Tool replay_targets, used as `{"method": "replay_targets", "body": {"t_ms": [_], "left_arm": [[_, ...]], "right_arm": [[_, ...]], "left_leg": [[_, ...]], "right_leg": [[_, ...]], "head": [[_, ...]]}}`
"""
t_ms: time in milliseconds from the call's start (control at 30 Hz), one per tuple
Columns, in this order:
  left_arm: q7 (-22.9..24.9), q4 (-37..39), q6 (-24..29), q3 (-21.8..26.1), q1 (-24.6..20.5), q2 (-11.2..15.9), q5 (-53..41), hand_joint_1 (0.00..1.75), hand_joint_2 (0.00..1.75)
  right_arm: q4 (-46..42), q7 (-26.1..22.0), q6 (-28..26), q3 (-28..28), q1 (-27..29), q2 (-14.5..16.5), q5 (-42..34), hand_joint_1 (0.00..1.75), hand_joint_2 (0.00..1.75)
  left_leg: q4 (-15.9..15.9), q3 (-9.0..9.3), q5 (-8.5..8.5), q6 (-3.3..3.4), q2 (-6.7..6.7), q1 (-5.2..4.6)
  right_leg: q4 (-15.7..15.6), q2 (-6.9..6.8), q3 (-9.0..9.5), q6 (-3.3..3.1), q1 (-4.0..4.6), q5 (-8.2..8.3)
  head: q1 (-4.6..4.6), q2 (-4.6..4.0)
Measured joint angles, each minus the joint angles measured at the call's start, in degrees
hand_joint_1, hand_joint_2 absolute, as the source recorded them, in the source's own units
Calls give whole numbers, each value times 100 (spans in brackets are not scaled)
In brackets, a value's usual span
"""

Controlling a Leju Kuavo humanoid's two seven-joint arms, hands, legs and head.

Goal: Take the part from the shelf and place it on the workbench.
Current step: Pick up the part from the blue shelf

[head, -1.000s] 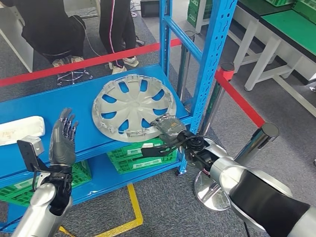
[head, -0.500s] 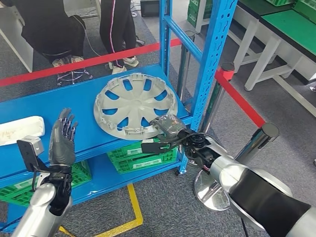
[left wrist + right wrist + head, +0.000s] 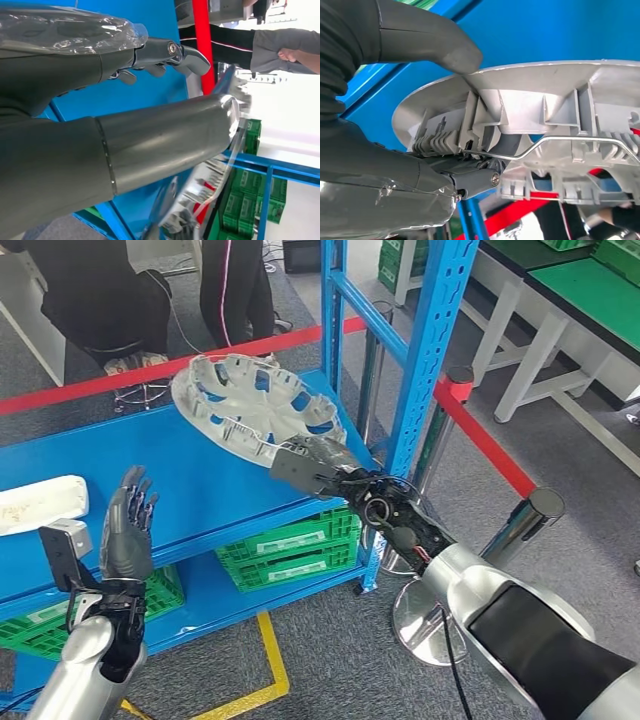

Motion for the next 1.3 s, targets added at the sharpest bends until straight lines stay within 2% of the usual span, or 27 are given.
{"method": "replay_targets", "body": {"t_ms": [267, 400, 633, 967, 1067, 1200, 1300], "left_arm": [[-1, -13, -63, 2, 20, -1, -81, 0, 0], [-1, -13, -119, 2, 17, -7, -130, 0, 0], [-1, -13, -131, 2, 14, -12, -145, 0, 0], [16, -13, -166, 2, 12, -47, -237, 0, 0], [6, -13, -190, 2, 3, -69, -250, 0, 0], [-59, -11, -166, 2, -4, -94, -291, 0, 175], [-102, -12, -93, 3, 8, -105, -398, 0, 175]], "right_arm": [[-1170, 422, 337, -267, 202, -147, -1079, 175, 175], [-1579, 459, 600, -398, 262, -177, -1598, 175, 175], [-1999, 451, 742, -547, 301, -192, -1878, 175, 175], [-2786, 727, 1357, -686, 255, -205, -3968, 175, 175], [-3012, 756, 1423, -720, 193, -205, -4263, 175, 175], [-3246, 775, 1483, -755, 164, -206, -4681, 175, 175], [-3523, 877, 1486, -784, 191, -211, -5067, 175, 175]], "left_leg": [[0, -19, -1, -1, 0, 0], [0, -31, -1, -1, 1, 0], [0, -38, -1, -1, 2, 0], [1, -49, -1, -1, 2, 0], [0, -51, -1, -1, 3, 1], [1, -51, -1, -1, 4, 0], [1, -51, -1, -1, 4, 0]], "right_leg": [[1, 1, -21, 0, 0, 0], [2, 3, -34, 0, 0, 0], [2, 4, -41, 0, 0, 0], [4, 7, -50, 0, 0, 0], [4, 7, -52, 0, 0, 0], [4, 7, -53, 0, 0, 0], [3, 7, -54, 0, 0, 0]], "head": [[1, 0], [2, 0], [2, 0], [2, 0], [3, 0], [3, 0], [3, 0]]}}
